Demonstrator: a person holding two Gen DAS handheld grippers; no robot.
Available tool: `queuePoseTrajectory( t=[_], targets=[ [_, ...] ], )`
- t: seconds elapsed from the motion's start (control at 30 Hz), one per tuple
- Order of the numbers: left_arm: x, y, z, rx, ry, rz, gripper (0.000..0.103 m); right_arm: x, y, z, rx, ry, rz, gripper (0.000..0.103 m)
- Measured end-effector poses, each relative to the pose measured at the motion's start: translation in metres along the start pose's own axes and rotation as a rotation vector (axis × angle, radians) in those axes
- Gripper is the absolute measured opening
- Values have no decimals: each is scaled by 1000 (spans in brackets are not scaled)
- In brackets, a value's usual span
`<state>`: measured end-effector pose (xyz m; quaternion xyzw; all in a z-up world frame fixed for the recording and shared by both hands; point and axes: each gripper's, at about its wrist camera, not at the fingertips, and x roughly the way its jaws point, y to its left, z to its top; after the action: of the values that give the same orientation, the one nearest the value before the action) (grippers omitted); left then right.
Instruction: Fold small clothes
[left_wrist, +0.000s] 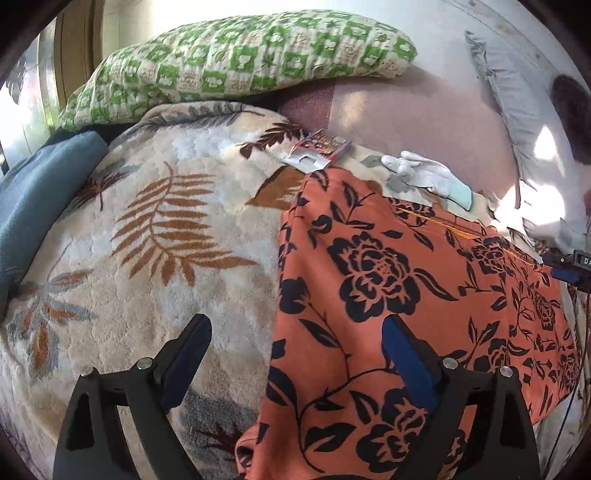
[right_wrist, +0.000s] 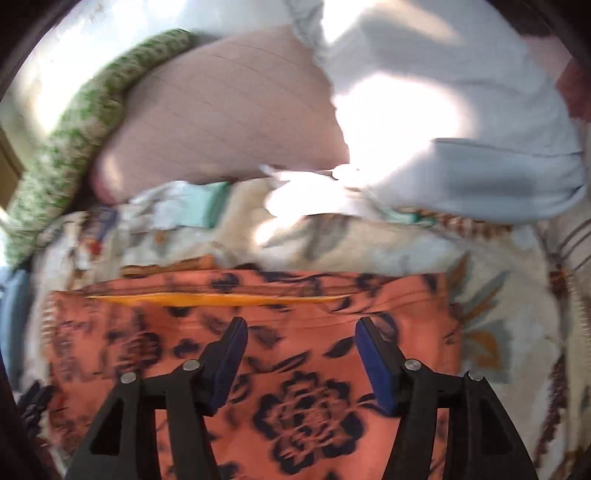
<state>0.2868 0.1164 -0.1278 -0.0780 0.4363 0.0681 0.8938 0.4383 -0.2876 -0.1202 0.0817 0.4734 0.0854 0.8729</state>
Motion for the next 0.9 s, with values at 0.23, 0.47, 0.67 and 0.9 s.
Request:
queuePoseTrajectory(
  t=[0.23, 0.47, 0.67, 0.9],
  targets=[
    [34, 16, -5, -33, 137, 145, 103, 15, -65, -13, 195, 46, -154, 64],
    [-19, 42, -16, -117, 70, 20, 103, -69, -63, -54, 125, -41, -33, 73],
    [-41, 70, -32, -189, 79, -192, 103, -84, -134, -117, 358, 28, 138, 76],
    [-19, 58, -22, -211, 156, -350, 103, -66, -135, -129, 336, 39, 255, 76]
  ],
)
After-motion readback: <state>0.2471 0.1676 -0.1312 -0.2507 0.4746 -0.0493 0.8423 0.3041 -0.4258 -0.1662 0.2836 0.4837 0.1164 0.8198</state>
